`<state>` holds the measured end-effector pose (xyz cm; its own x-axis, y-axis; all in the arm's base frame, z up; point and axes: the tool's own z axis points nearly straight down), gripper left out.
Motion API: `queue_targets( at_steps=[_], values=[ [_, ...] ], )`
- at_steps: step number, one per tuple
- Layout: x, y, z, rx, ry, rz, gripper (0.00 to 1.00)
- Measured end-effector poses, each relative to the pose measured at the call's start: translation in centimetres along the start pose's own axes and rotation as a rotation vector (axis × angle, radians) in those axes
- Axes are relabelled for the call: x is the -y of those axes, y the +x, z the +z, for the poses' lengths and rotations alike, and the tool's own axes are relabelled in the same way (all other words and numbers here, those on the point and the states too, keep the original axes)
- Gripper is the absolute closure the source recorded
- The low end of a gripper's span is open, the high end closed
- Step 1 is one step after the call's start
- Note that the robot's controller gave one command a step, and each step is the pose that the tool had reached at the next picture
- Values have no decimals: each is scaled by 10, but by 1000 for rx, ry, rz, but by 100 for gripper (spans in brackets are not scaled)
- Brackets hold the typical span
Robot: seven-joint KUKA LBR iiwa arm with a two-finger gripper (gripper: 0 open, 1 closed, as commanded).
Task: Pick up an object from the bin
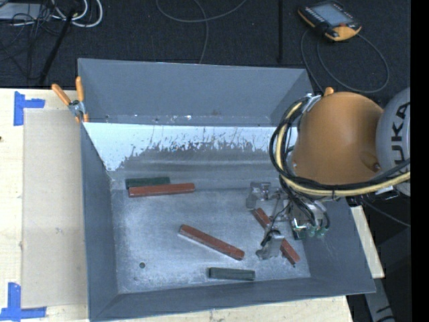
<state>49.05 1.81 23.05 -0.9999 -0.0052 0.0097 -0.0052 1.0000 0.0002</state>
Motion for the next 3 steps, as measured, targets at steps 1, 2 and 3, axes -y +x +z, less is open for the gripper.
queue_targets(
  at_steps=[1,2,3],
  values=[
    [0,-2,-4,8,0,1,0],
    [-7,5,48,14,0,-23,0],
    [-9,7,63,12,0,-36,0]
  ],
)
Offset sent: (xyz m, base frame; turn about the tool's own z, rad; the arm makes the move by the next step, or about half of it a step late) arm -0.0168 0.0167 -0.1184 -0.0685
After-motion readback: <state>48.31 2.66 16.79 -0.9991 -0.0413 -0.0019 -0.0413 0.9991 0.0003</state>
